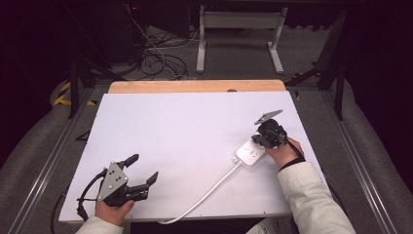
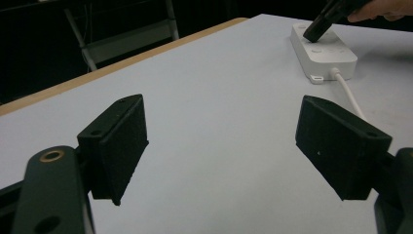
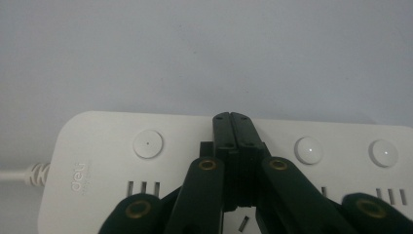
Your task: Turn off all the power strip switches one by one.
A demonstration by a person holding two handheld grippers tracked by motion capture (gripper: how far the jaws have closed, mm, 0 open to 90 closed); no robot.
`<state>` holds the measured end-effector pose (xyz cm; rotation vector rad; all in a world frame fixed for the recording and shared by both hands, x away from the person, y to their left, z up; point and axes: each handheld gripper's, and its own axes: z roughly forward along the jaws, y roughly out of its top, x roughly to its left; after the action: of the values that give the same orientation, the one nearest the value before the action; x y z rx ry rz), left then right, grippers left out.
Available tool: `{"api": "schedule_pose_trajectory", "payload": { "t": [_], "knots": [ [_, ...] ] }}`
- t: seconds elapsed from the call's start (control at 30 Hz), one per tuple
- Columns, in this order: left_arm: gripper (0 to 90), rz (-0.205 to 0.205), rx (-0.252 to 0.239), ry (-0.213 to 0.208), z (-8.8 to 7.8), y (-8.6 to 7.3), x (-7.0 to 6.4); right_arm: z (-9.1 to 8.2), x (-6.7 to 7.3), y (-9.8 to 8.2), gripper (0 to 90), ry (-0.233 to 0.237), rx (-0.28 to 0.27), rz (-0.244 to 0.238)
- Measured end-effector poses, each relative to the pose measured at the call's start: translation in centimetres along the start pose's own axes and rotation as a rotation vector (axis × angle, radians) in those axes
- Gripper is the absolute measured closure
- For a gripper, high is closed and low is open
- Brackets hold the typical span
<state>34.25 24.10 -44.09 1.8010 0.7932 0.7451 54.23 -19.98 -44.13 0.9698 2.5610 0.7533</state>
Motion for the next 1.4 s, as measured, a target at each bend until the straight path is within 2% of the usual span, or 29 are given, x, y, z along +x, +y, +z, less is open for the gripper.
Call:
{"api": "schedule_pose_trajectory", "payload": {
  "t": [0.37, 0.5, 0.57, 0.6, 0.67, 0.7, 0.83, 0.93, 1.2, 1.4],
  "knots": [
    [19.9, -0.001, -0.002, -0.002, 0.0, 0.0, -0.1, 0.2, 0.0, 0.0, 90.0, 0.004, -0.003, 0.019],
    [19.9, -0.002, -0.005, -0.001, 0.0, 0.0, -0.1, 0.2, 0.2, 0.1, 90.0, 0.003, -0.01, 0.006],
    [19.9, -0.005, -0.003, -0.001, 0.0, 0.0, 0.0, -0.8, -0.3, 0.3, 90.0, 0.01, -0.064, 0.032],
    [19.9, -0.006, -0.003, -0.001, 0.0, 0.0, 0.0, -0.8, -0.3, 0.3, 90.0, 0.01, -0.064, 0.032],
    [19.9, -0.008, -0.006, 0.002, 0.0, 0.0, 0.1, -1.9, -0.8, 0.3, 90.0, 0.019, -0.138, 0.066],
    [19.9, -0.01, -0.006, 0.0, 0.0, 0.0, 0.1, -2.3, -0.8, 0.4, 90.0, 0.016, -0.146, 0.065],
    [19.9, -0.006, -0.006, 0.003, 0.0, 0.0, 0.1, -2.6, -0.6, 0.4, 90.0, 0.007, -0.134, 0.039],
    [19.9, 0.002, -0.003, 0.005, 0.0, 0.0, 0.0, -2.7, -0.6, 0.4, 90.0, 0.01, -0.137, 0.04],
    [19.9, -0.01, -0.006, 0.002, 0.0, 0.0, 0.1, -3.2, -1.0, 0.5, 90.0, -0.003, -0.146, 0.039],
    [19.8, -0.008, -0.005, 0.005, 0.0, 0.0, 0.1, -3.1, -2.0, 0.5, 90.0, -0.018, -0.133, 0.045]
  ]
}}
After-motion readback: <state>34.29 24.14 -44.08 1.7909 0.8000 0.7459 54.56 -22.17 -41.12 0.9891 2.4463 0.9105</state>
